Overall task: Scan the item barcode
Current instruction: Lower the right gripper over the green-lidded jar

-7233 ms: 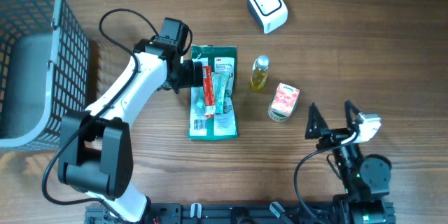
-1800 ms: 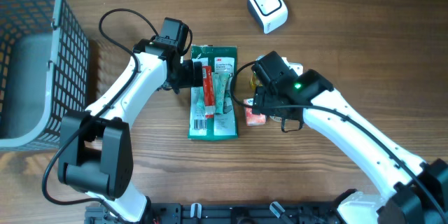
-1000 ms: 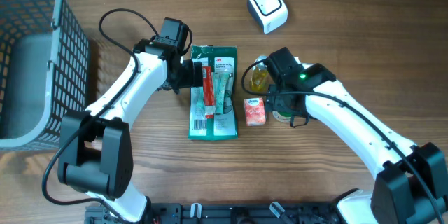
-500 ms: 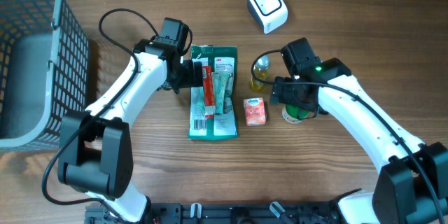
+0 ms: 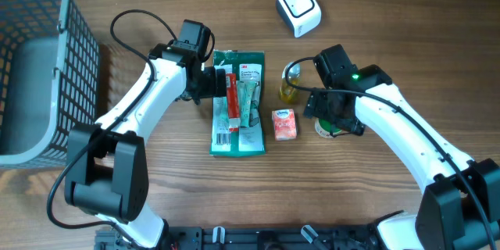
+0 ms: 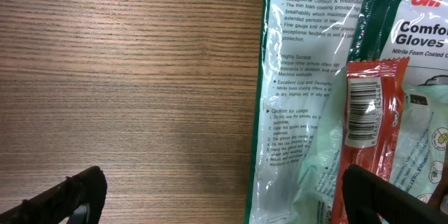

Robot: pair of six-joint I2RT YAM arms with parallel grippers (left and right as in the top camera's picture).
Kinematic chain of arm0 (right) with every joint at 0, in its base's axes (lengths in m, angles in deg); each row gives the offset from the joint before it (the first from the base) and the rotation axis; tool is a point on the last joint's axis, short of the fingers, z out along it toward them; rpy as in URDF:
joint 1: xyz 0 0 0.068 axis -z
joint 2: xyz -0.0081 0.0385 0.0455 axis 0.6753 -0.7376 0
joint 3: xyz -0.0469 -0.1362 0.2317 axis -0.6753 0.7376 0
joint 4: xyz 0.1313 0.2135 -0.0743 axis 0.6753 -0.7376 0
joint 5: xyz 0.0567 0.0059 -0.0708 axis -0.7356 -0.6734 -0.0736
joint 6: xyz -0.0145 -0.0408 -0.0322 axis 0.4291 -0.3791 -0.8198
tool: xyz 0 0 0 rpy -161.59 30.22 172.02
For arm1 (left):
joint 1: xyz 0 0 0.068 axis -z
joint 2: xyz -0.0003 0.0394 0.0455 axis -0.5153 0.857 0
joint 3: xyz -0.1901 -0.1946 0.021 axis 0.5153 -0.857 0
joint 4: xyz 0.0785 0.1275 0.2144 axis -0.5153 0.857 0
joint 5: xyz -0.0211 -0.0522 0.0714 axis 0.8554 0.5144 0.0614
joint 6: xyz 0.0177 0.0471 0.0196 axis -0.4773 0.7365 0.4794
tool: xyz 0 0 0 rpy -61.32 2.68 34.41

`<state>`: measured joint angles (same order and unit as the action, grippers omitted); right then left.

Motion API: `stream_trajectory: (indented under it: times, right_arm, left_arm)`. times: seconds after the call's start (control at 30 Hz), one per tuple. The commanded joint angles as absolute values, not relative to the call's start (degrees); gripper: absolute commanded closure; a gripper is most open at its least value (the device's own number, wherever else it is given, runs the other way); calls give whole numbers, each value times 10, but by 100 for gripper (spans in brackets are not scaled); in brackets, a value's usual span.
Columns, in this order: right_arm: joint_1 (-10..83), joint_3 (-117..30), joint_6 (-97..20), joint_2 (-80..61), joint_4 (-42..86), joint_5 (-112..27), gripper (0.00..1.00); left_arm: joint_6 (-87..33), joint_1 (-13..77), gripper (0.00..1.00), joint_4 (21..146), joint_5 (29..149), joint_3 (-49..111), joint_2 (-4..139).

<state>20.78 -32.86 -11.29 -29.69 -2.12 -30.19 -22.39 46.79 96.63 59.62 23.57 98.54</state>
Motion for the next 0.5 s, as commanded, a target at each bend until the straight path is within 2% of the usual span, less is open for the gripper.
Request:
stream_trajectory:
  times: [0.0,0.2,0.33,0.47]
  right_arm:
    - [209,-324,-103,-302,-29,-301,18]
    - [209,-324,-137,-302,-24,-292,22]
    - [209,-324,-199,-302,-24,-291,34]
    - [209,-324,-179,-302,-25,-292,33]
  left_arm:
    - [-225,470,0,966,593,232,976]
    - [-225,470,0,967,593,232,976]
    - [-225,470,0,967,593,232,976]
    - [-225,470,0,967,593,232,976]
